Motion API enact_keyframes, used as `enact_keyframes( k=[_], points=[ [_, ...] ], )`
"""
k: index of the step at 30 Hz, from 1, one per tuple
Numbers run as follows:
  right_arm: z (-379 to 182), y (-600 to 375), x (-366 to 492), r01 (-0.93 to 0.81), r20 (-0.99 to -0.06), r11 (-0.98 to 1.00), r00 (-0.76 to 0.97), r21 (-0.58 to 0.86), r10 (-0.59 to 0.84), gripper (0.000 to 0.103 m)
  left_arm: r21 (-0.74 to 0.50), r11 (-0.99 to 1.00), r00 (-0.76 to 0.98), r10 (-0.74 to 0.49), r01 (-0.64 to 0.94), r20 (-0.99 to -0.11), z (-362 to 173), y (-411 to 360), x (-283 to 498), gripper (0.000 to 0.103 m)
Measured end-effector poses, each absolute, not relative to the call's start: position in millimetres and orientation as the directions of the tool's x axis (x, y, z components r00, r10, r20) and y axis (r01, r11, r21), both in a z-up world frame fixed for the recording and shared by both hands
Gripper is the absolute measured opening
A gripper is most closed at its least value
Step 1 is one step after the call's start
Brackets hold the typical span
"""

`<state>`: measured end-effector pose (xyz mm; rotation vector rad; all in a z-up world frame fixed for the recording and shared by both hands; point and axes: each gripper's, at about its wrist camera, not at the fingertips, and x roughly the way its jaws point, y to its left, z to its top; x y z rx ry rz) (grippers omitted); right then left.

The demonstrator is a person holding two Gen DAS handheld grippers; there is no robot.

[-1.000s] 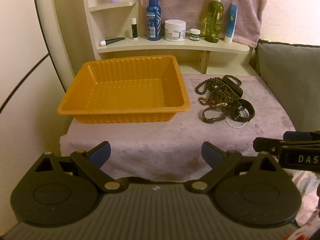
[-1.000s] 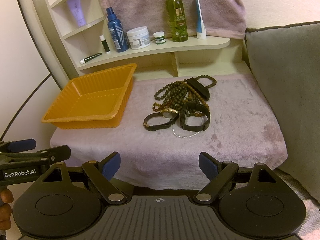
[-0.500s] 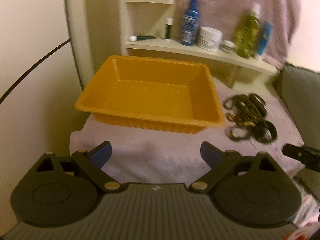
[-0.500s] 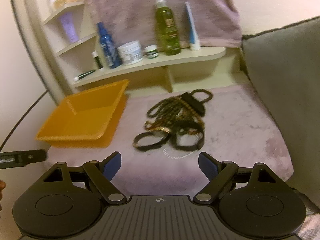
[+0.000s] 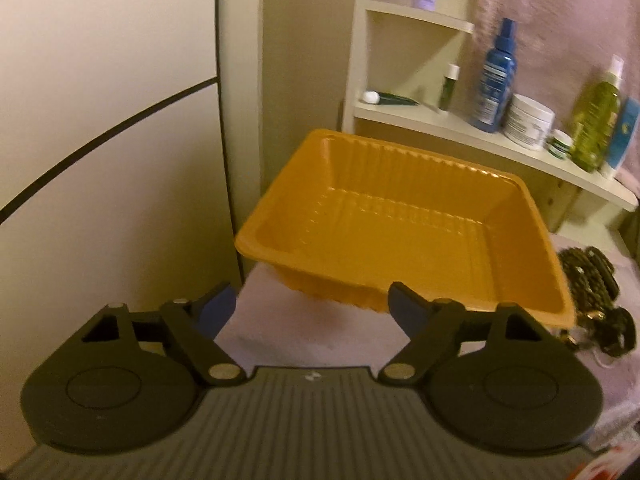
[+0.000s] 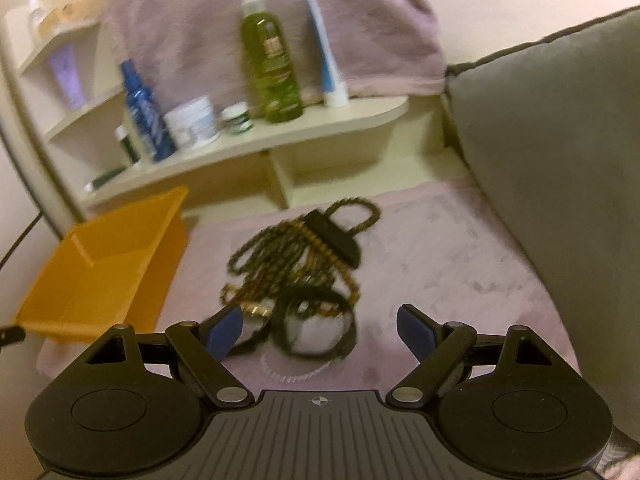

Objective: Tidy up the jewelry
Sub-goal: 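Move the left tool to the orange tray and grip its rim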

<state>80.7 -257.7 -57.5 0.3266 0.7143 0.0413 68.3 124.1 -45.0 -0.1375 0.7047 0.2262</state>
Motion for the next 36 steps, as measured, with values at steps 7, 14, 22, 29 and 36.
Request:
enact_keyframes(
  k=[7,14,22,29,36],
  points=[
    [-63.1,-268.8,93.3,0.134,-0.633,0.934,0.766,0.331,0.114,0.085,-0.134,0.950,0.773,0.142,-0.282,-0.618,-58.6,149.9,84.2,0.078],
    [-64.1,-270.1,102.1,0.136,-0.629,0.937,0.771,0.322,0.104,0.085,-0.220,0.932,0.800,0.109,-0.289,-0.589,-75.1,164.8,104.8,0.069],
    [-70.0,-268.0,110.7,0.150,-0.645,0.940,0.759,0.306,0.089,0.085,-0.170,0.936,0.816,0.169,-0.309,-0.553,-90.5,160.2,122.6,0.056],
    [-74.6,-268.5,112.9,0.154,-0.655,0.942,0.751,0.297,0.084,0.085,-0.127,0.937,0.826,0.215,-0.325,-0.522,-101.5,160.5,125.7,0.047],
    [-75.9,-272.5,112.3,0.164,-0.658,0.941,0.749,0.297,0.078,0.085,-0.120,0.942,0.839,0.216,-0.314,-0.499,-109.5,155.8,130.1,0.042]
  ],
)
